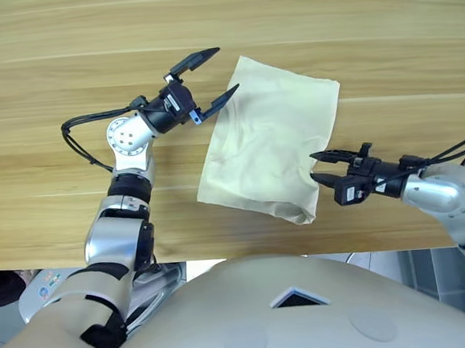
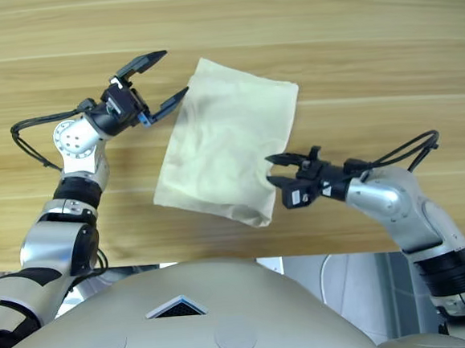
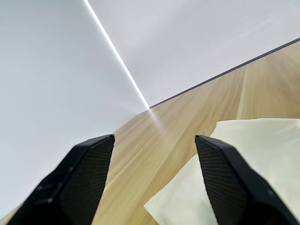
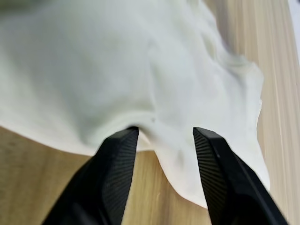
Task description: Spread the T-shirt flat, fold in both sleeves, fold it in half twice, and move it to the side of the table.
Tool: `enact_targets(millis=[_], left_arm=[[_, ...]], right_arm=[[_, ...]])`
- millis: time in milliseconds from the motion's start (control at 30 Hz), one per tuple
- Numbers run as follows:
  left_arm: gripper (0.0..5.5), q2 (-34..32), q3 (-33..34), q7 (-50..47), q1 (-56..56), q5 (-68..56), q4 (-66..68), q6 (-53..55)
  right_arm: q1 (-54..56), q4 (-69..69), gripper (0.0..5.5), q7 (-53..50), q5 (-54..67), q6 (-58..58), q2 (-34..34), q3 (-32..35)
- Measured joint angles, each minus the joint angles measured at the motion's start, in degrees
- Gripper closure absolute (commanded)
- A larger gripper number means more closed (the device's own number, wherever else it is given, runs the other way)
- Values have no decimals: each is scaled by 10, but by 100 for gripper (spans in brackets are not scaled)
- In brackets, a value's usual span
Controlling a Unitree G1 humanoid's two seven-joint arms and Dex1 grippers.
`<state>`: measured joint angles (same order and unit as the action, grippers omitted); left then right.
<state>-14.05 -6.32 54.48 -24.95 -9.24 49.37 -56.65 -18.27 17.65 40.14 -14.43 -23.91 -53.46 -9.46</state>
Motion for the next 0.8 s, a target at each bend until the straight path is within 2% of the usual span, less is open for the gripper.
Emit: enact_targets(millis=[467,600,800], left_arm=[[231,-22,0,12,0,-1,-6,4],[231,-21,0,12,1,-1,-9,4],[231,-17,0,11,2,-1,-9,4]], right_arm=[[-32,18,335,0,41,-7,6,63],[86,-55,335,-61,-56,69,53,58],[180,-186,335,-127,-158,128,76,33]])
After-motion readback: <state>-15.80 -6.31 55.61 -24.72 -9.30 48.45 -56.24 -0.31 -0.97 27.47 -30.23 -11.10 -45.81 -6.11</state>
